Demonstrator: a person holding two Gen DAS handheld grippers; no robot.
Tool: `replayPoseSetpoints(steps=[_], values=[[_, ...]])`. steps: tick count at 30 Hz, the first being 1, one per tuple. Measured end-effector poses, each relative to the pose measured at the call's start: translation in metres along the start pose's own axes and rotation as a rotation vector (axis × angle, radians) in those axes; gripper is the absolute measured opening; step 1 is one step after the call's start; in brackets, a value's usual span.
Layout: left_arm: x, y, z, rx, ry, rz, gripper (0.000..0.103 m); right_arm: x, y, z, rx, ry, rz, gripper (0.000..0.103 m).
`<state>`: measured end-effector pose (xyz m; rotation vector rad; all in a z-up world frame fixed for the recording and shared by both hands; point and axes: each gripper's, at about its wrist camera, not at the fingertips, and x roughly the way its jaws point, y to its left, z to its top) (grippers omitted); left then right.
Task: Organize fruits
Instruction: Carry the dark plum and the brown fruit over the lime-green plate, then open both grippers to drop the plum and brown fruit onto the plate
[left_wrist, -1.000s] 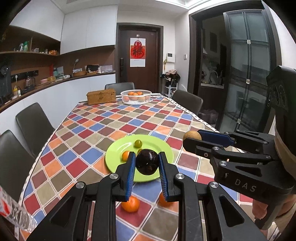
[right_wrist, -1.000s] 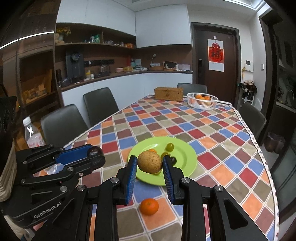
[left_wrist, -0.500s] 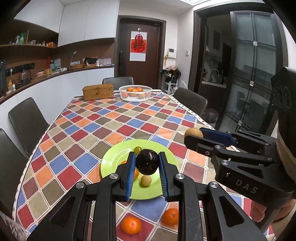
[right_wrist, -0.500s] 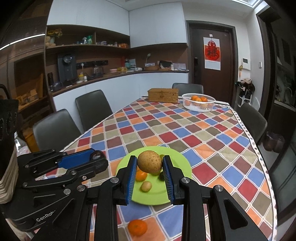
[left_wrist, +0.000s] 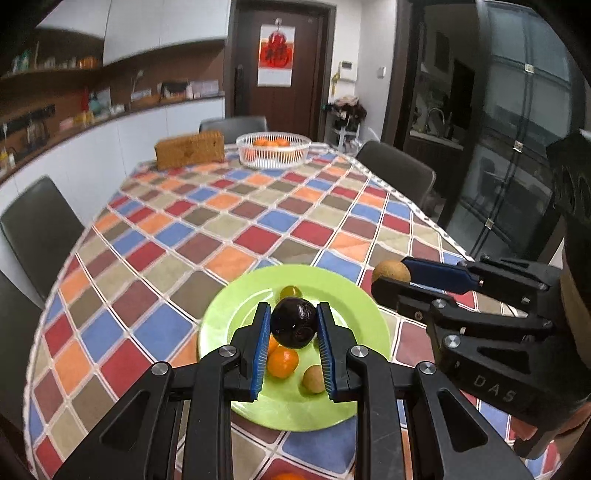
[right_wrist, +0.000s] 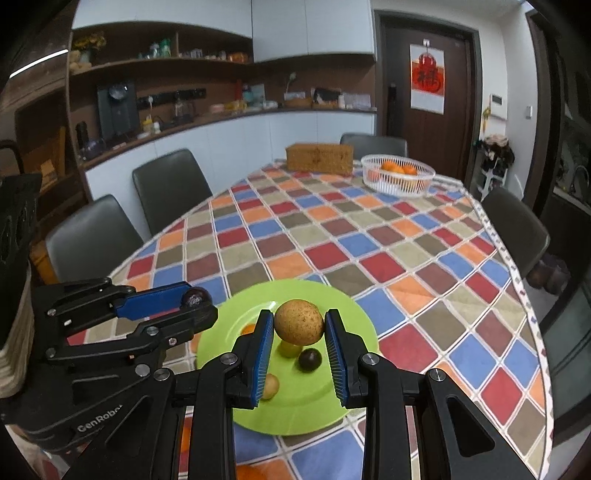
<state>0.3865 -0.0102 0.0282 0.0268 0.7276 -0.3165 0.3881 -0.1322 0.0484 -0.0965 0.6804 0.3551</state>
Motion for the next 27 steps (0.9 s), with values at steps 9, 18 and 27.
replayPoseSetpoints(steps=[9,18,27], values=[[0.060,0.021,0.009,-0.075,0.139,-0.034,0.025,0.066,-0.026,-0.003,0.101,0.156,0.030,0.030],[0.092,0.016,0.007,-0.017,0.203,0.001,0.025,0.098,-0.041,-0.015,0.145,0.240,0.015,0.030],[0.079,0.014,0.006,0.000,0.192,0.001,0.029,0.089,-0.040,-0.016,0.139,0.221,-0.004,0.032]])
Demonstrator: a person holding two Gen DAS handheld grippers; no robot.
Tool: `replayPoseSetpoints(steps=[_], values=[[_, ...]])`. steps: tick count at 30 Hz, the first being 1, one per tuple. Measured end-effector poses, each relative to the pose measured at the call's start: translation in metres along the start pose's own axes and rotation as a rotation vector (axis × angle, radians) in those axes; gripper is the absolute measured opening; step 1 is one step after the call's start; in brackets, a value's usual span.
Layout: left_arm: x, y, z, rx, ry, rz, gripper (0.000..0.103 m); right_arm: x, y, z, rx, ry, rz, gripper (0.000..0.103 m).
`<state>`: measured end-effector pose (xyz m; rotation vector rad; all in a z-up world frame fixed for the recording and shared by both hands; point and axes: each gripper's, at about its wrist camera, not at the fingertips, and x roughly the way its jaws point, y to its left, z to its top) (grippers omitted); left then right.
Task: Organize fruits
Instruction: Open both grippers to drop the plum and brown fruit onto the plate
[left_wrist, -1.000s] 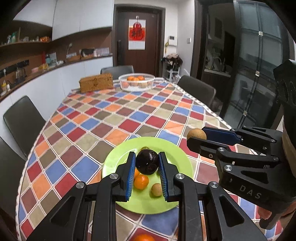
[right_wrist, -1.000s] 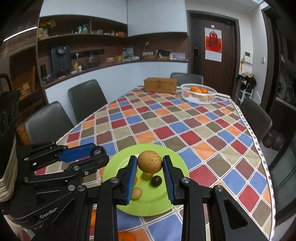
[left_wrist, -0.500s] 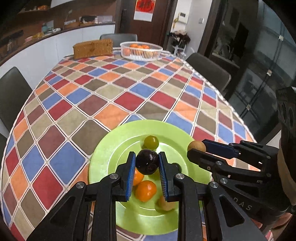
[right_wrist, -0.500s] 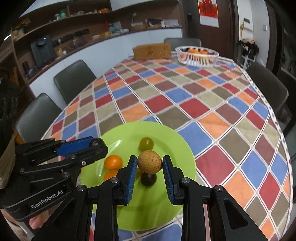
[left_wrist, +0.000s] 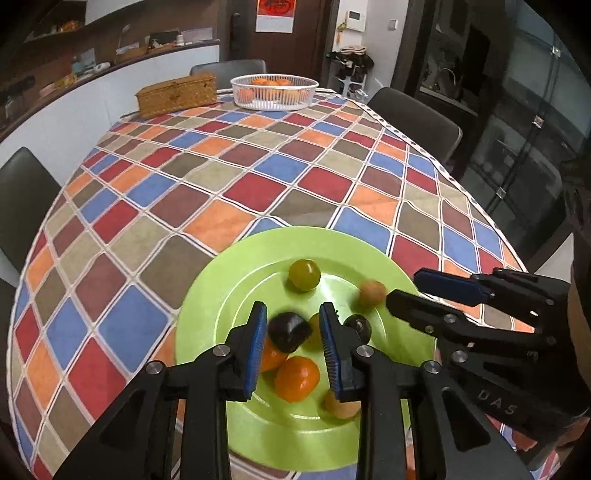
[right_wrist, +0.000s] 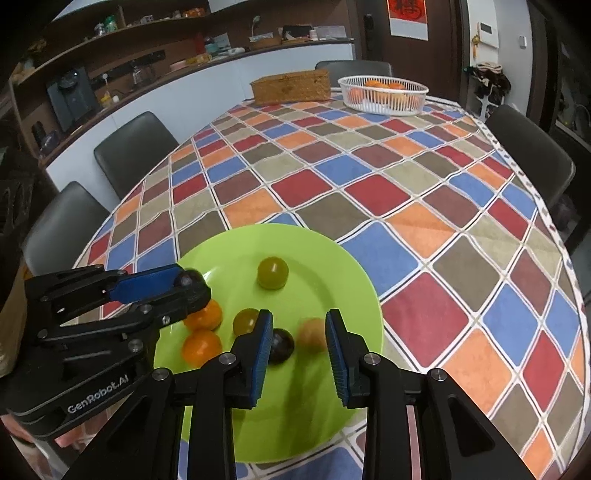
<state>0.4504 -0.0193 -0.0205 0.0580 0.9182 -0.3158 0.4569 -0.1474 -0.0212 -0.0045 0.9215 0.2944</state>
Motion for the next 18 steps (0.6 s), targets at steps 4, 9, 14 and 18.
replayPoseSetpoints(steps=[4,9,14,18], values=[[-0.024,-0.003,-0.006,0.002,-0.044,0.002,0.029,-0.020,0.005,-0.003,-0.015,-0.039,-0.004,0.032],[-0.061,-0.013,-0.018,0.038,-0.096,0.027,0.029,-0.059,0.016,-0.012,-0.042,-0.120,-0.005,0.032],[-0.098,-0.027,-0.030,0.097,-0.145,0.037,0.029,-0.095,0.028,-0.024,-0.064,-0.186,0.018,0.032],[-0.126,-0.034,-0.039,0.106,-0.197,0.055,0.034,-0.120,0.035,-0.035,-0.067,-0.225,0.022,0.032]])
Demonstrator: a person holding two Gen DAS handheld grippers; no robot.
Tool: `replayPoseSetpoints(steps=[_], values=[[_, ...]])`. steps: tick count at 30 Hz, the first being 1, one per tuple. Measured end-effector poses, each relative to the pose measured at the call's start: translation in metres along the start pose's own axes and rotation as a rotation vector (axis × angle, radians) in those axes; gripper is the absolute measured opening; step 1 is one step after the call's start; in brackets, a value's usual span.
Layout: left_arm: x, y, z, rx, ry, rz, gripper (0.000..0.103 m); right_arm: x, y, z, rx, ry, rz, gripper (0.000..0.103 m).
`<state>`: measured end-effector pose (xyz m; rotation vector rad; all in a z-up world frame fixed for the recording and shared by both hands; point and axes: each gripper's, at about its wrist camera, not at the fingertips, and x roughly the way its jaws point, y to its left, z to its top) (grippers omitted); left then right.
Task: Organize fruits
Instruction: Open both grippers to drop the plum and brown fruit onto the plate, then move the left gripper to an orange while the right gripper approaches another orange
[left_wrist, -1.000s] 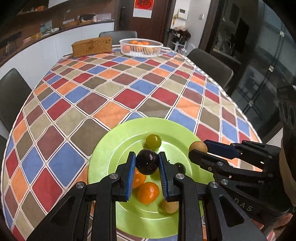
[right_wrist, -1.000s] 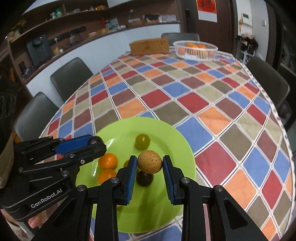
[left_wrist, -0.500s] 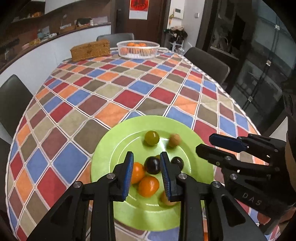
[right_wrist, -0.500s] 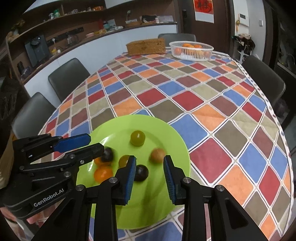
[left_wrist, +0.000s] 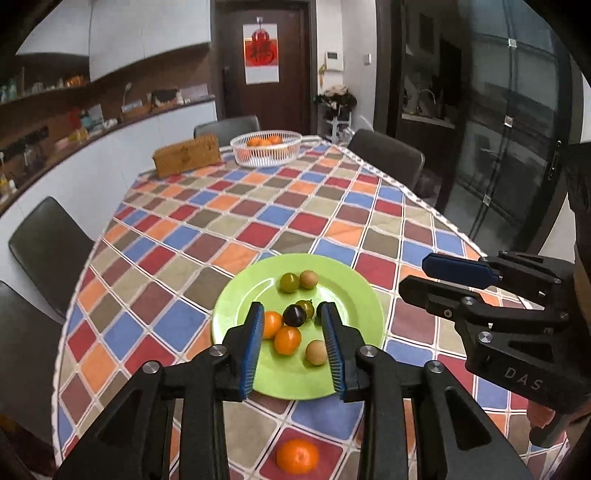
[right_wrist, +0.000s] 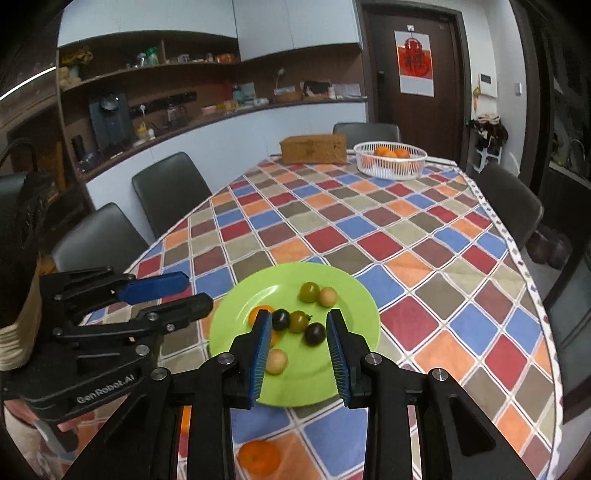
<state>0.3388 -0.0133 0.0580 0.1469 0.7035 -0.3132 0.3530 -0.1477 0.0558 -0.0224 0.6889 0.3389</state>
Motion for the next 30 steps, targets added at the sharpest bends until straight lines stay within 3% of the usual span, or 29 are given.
replayPoseSetpoints(steps=[7,9,14,18,23,30], values=[[-0.038,-0.002,-0.017,-0.004,-0.055,0.012,0.038,-0.032,0.013,-0.014,-0.012,-0.040,-0.005,0.033],[-0.046,-0.002,-0.023,-0.008,-0.065,0.010,0.040,-0.040,0.017,-0.020,-0.012,-0.052,-0.008,0.040],[-0.067,-0.003,-0.038,-0.005,-0.098,0.020,0.046,-0.058,0.030,-0.031,-0.031,-0.082,-0.013,0.041],[-0.083,-0.005,-0.049,-0.005,-0.121,0.016,0.052,-0.070,0.037,-0.039,-0.029,-0.101,-0.003,0.050],[-0.095,-0.007,-0.062,0.000,-0.146,0.022,0.062,-0.078,0.046,-0.050,-0.034,-0.106,-0.005,0.051],[-0.095,-0.008,-0.081,0.024,-0.133,0.030,0.064,-0.073,0.052,-0.069,-0.046,-0.070,-0.010,0.055]])
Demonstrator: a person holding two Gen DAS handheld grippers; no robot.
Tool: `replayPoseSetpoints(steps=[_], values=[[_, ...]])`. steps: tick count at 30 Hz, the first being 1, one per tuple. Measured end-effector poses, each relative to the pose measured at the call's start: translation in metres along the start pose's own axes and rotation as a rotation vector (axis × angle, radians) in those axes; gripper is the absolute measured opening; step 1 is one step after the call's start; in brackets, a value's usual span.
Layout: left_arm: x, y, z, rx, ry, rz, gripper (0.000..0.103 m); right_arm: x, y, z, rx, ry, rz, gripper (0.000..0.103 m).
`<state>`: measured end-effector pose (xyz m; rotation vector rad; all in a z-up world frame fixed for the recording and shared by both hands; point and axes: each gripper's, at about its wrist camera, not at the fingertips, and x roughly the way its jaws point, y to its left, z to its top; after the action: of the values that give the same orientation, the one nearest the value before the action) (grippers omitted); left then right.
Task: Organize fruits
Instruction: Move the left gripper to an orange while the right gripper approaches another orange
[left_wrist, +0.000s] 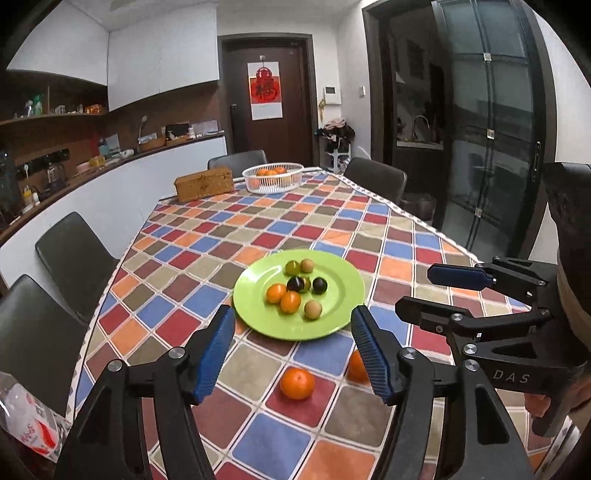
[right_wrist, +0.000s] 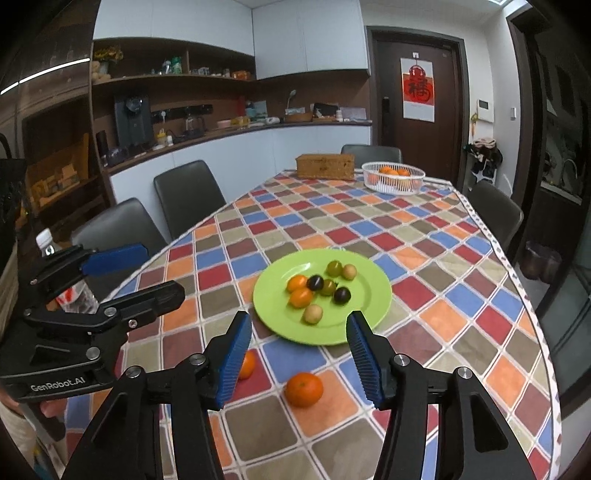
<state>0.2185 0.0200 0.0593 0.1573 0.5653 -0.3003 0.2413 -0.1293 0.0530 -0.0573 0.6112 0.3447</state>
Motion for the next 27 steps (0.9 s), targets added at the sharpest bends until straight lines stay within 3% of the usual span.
replayPoseSetpoints(steps=[12,27], values=[[0.017,0.000,-0.031,0.010,0.062,-0.048,0.064,0.019,0.006,-0.028,-0.025,0.087,0.000,0.054],[0.065,0.008,-0.067,-0.003,0.189,-0.092,0.064,0.059,0.005,-0.054,-0.042,0.202,-0.009,0.054]])
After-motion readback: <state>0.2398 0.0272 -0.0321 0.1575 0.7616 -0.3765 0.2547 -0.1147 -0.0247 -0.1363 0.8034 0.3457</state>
